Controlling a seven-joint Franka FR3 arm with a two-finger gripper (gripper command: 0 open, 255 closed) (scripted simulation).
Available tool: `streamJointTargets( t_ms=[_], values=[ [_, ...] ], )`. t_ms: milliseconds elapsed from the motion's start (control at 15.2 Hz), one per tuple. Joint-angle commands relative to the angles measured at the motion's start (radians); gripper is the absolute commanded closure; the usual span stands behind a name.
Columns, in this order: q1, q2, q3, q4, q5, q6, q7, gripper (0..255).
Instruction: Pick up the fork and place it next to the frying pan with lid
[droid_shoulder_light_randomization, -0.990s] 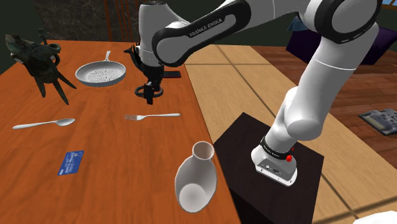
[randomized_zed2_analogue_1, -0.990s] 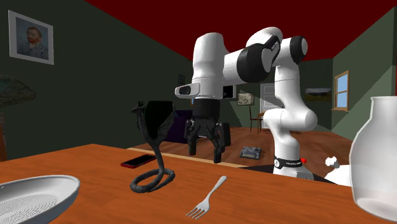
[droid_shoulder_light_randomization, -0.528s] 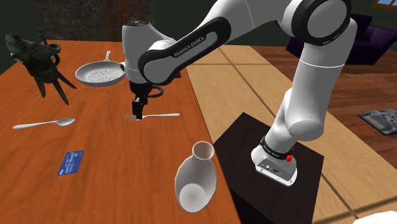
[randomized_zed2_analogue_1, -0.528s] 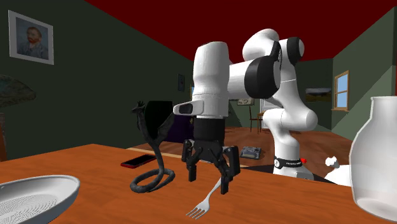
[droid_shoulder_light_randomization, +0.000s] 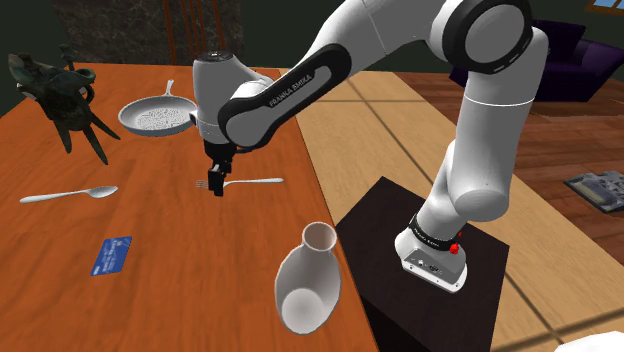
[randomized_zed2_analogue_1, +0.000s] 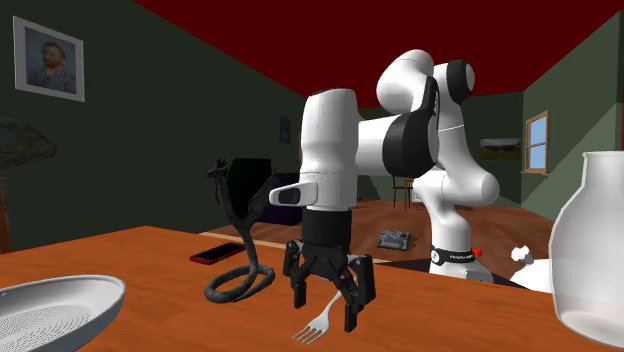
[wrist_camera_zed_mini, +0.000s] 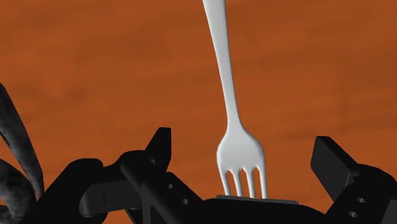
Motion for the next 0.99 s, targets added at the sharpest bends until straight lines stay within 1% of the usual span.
streamJointTargets(
  t_ms=[0, 264, 330, 924],
  values=[
    [0.000, 0.001, 0.000, 0.000, -0.001, 0.002, 0.001, 0],
    [0.000, 0.001, 0.000, 0.000, -0.001, 0.002, 0.001, 0],
    [0.000, 0.001, 0.000, 0.000, -0.001, 0.002, 0.001, 255],
    [0.000, 0.001, 0.000, 0.000, -0.001, 0.002, 0.001, 255]
  ],
)
